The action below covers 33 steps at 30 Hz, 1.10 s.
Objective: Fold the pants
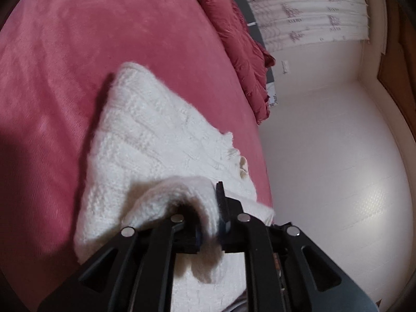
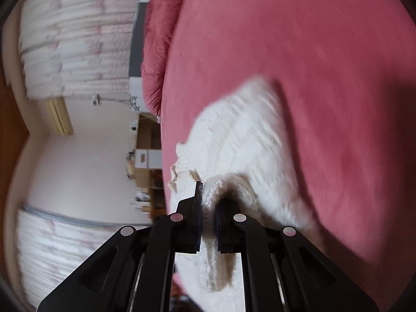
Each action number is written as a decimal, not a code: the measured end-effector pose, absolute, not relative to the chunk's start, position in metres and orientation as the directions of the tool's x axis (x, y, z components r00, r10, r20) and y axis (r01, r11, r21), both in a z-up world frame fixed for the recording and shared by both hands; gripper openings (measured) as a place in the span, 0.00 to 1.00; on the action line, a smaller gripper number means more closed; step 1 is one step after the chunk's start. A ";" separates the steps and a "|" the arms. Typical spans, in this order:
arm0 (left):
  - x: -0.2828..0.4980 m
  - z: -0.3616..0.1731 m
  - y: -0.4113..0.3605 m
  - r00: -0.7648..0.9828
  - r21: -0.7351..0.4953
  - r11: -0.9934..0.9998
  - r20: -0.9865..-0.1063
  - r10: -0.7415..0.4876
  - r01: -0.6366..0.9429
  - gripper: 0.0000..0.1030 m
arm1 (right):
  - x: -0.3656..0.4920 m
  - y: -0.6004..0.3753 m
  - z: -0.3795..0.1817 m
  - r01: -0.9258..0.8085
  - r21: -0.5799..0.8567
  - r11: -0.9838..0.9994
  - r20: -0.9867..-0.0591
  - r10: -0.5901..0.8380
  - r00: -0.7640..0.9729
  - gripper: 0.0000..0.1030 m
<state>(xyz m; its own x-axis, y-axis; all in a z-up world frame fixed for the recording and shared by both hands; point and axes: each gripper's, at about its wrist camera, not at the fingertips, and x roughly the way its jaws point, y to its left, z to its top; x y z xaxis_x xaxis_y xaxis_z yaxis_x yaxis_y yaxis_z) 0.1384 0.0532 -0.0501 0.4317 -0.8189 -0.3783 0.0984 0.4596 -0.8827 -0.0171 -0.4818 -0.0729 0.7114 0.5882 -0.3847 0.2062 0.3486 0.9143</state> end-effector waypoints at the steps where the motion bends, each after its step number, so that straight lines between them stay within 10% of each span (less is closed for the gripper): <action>1: 0.137 -0.047 0.054 0.439 -0.880 0.460 -0.368 -0.819 0.121 0.28 | -0.020 -0.480 -0.062 0.165 0.901 0.402 -0.387 0.572 0.723 0.15; 4: 0.127 -0.032 0.063 0.511 -0.856 0.486 -0.342 -0.789 0.177 0.62 | -0.038 -0.482 -0.040 0.142 0.843 0.518 -0.408 0.445 0.797 0.67; 11: 0.131 -0.027 0.068 0.577 -0.780 0.604 -0.422 -0.700 0.162 0.66 | -0.051 -0.492 -0.032 0.169 0.770 0.615 -0.451 0.338 0.826 0.67; 27: 0.153 -0.031 0.041 0.510 -0.490 0.835 -0.666 -0.544 0.250 0.63 | 0.024 -0.427 -0.041 0.110 0.366 0.924 -0.720 0.206 0.663 0.37; 33: 0.149 -0.034 0.036 0.507 -0.425 0.864 -0.700 -0.503 0.271 0.12 | 0.020 -0.419 -0.039 0.125 0.334 0.934 -0.714 0.165 0.680 0.08</action>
